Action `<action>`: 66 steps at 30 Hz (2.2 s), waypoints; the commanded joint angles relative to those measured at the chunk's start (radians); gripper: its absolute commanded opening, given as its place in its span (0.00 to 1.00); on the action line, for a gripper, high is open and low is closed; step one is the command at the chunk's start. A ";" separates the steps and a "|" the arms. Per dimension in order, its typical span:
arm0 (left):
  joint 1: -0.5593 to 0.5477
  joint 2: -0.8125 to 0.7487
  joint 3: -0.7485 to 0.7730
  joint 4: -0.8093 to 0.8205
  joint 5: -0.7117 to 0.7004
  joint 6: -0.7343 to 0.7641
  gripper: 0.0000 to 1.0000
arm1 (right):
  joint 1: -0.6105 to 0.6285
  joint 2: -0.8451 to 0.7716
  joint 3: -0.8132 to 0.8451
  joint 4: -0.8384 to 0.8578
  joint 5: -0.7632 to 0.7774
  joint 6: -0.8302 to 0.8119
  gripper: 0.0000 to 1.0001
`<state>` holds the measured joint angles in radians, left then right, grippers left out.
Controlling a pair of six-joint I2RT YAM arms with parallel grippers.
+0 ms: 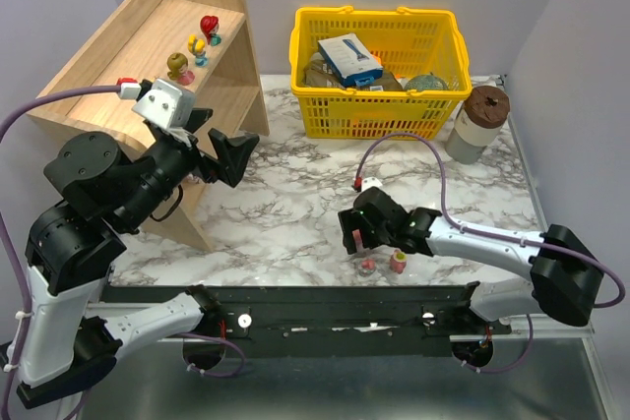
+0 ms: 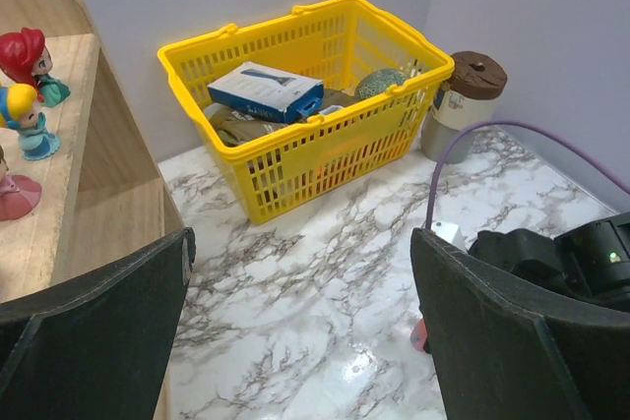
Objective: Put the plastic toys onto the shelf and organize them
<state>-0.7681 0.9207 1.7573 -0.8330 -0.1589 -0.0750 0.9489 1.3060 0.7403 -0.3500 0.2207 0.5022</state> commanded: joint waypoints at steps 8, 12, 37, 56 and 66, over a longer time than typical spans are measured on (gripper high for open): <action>-0.003 0.027 0.010 -0.006 0.002 0.024 0.99 | 0.002 0.137 -0.012 0.155 -0.035 -0.065 0.94; -0.003 0.024 0.005 -0.008 -0.008 0.024 0.99 | 0.004 0.154 -0.007 0.157 -0.044 -0.062 0.78; -0.003 0.029 0.157 -0.066 -0.142 -0.008 0.99 | 0.002 0.510 1.009 -0.110 -0.141 -0.347 0.35; -0.003 0.024 0.119 -0.021 -0.182 -0.019 0.99 | 0.004 0.854 1.459 -0.038 -0.376 -0.464 0.39; -0.003 0.032 0.137 -0.032 -0.180 0.001 0.99 | 0.017 0.877 1.458 0.034 -0.397 -0.438 0.39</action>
<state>-0.7681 0.9520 1.8839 -0.8696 -0.3176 -0.0902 0.9504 2.1674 2.1639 -0.3920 -0.1543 0.0593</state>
